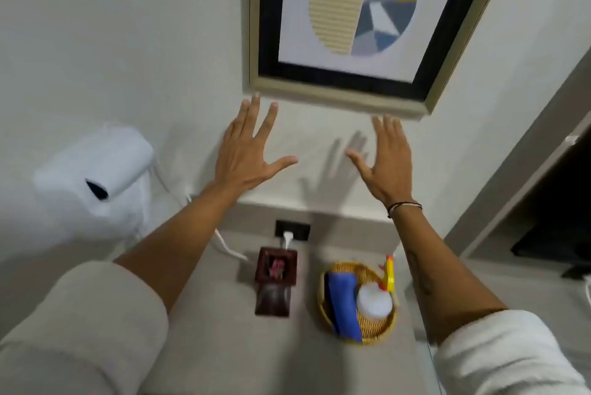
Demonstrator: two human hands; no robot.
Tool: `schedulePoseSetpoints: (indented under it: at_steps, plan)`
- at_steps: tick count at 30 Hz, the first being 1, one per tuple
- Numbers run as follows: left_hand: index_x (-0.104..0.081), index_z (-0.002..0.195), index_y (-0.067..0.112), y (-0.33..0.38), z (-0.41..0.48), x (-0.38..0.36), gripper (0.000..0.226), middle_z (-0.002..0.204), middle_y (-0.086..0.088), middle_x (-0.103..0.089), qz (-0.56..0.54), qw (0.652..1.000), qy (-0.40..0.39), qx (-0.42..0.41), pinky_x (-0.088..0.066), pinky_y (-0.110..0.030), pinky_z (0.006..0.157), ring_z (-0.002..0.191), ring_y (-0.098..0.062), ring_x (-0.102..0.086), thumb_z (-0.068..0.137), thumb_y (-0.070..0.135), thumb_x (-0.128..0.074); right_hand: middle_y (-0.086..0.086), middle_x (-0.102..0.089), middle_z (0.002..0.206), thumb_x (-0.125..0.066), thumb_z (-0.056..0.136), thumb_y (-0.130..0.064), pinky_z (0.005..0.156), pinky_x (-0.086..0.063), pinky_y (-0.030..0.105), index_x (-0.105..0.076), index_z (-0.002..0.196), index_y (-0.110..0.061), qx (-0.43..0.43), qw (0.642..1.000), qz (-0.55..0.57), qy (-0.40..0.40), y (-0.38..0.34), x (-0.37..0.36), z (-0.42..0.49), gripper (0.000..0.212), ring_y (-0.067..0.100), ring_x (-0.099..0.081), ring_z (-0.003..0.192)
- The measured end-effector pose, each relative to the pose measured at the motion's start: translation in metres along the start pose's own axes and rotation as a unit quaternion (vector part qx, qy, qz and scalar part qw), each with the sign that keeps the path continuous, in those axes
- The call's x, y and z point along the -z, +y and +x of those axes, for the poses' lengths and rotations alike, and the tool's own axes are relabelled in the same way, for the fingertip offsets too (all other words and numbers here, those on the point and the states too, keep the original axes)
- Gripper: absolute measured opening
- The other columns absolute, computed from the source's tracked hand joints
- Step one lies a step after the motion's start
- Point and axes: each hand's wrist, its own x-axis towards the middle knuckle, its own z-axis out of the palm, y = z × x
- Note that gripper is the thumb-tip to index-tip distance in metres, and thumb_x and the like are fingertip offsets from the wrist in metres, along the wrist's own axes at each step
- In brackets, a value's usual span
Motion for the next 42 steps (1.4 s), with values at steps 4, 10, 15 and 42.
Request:
schedulePoseSetpoints:
  at_steps: [4, 10, 15, 42]
  plan:
    - [0.008, 0.171, 0.039, 0.003, -0.067, -0.052, 0.122, 0.18, -0.005, 0.017, -0.036, 0.978, -0.208, 0.004, -0.023, -0.061, 0.129, 0.167, -0.032, 0.001, 0.078, 0.103, -0.038, 0.011, -0.033, 0.173, -0.062, 0.095, -0.069, 0.132, -0.024, 0.052, -0.028, 0.165, -0.018, -0.201, 0.973, 0.099, -0.057, 0.055, -0.021, -0.098, 0.093, 0.032, -0.023, 0.163]
    - [0.012, 0.171, 0.031, 0.012, -0.139, -0.104, 0.142, 0.178, -0.007, 0.022, -0.011, 0.916, -0.401, -0.017, 0.0, -0.057, 0.132, 0.165, -0.029, 0.016, 0.067, 0.104, -0.052, 0.011, -0.033, 0.172, -0.073, 0.09, -0.056, 0.128, -0.031, 0.054, -0.023, 0.167, -0.02, -0.388, 0.886, 0.203, -0.155, 0.095, -0.05, -0.218, 0.099, 0.035, -0.034, 0.158]
    - [0.0, 0.173, 0.024, 0.017, -0.164, -0.124, 0.143, 0.182, -0.007, -0.003, -0.022, 0.888, -0.46, -0.008, -0.01, -0.054, 0.13, 0.167, -0.032, -0.004, 0.069, 0.085, -0.077, 0.005, -0.054, 0.159, -0.084, 0.091, -0.031, 0.116, -0.045, 0.058, -0.028, 0.165, -0.023, -0.423, 0.839, 0.275, -0.204, 0.086, -0.07, -0.264, 0.093, 0.035, -0.055, 0.142]
    - [-0.034, 0.15, 0.041, -0.1, -0.257, -0.132, 0.119, 0.151, 0.006, -0.049, -0.364, 0.812, -0.399, 0.219, -0.045, -0.007, 0.099, 0.139, -0.012, -0.049, 0.06, -0.01, -0.092, -0.021, -0.07, 0.109, -0.066, 0.104, -0.026, 0.086, -0.048, 0.001, -0.062, 0.142, -0.031, -0.186, 0.86, 0.331, -0.339, -0.03, -0.063, -0.261, 0.038, -0.019, -0.066, 0.096]
